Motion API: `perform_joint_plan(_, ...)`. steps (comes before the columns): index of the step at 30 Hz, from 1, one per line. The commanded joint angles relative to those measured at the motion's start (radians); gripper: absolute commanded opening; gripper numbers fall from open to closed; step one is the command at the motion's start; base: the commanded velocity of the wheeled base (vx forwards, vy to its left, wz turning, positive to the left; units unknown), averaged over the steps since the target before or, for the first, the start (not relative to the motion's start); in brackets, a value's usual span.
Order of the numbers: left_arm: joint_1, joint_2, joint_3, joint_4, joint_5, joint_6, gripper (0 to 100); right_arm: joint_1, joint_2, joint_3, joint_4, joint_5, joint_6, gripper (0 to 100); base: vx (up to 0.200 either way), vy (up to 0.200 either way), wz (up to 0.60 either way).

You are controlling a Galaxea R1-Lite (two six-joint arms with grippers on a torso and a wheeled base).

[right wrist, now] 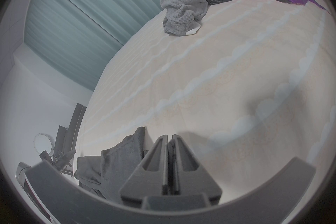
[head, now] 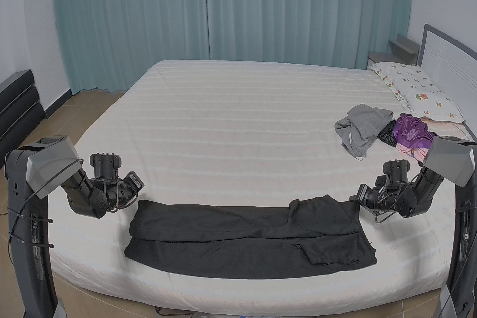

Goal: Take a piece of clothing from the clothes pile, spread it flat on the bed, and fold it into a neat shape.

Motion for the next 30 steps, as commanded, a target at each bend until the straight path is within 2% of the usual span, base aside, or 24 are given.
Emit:
perform_joint_plan(1, 0.005, 0.006, -0.011, 0.002, 0.000, -0.002, 0, -0.008, -0.002, -0.005, 0.003, 0.000, -0.001, 0, 0.000, 0.000, 0.00)
perform_joint_plan(8, 0.011, 0.012, -0.014, 0.007, -0.002, -0.017, 0, -0.011, 0.006, 0.007, 0.002, 0.002, -0.002, 0, 0.000, 0.000, 0.00)
perform_joint_plan(9, 0.011, 0.011, -0.014, 0.007, -0.002, -0.017, 100, -0.011, 0.006, 0.007, 0.002, 0.002, -0.002, 100, 0.000, 0.000, 0.00)
perform_joint_plan(12, 0.011, -0.029, 0.037, 0.008, -0.013, -0.035, 100, -0.011, -0.010, 0.015, -0.006, 0.008, 0.024, 100, 0.000, 0.000, 0.00)
perform_joint_plan(18, 0.008, -0.169, 0.198, 0.007, -0.017, -0.035, 100, -0.010, -0.139, 0.107, -0.015, 0.012, 0.134, 100, 0.000, 0.000, 0.00)
perform_joint_plan(27, -0.032, -0.264, 0.399, 0.007, -0.014, -0.028, 100, 0.000, -0.240, 0.257, -0.046, 0.014, 0.145, 100, 0.000, 0.000, 0.00)
perform_joint_plan(30, -0.058, -0.253, 0.417, 0.005, 0.003, -0.014, 100, 0.000, -0.234, 0.272, -0.047, 0.014, 0.145, 100, 0.000, 0.000, 0.00)
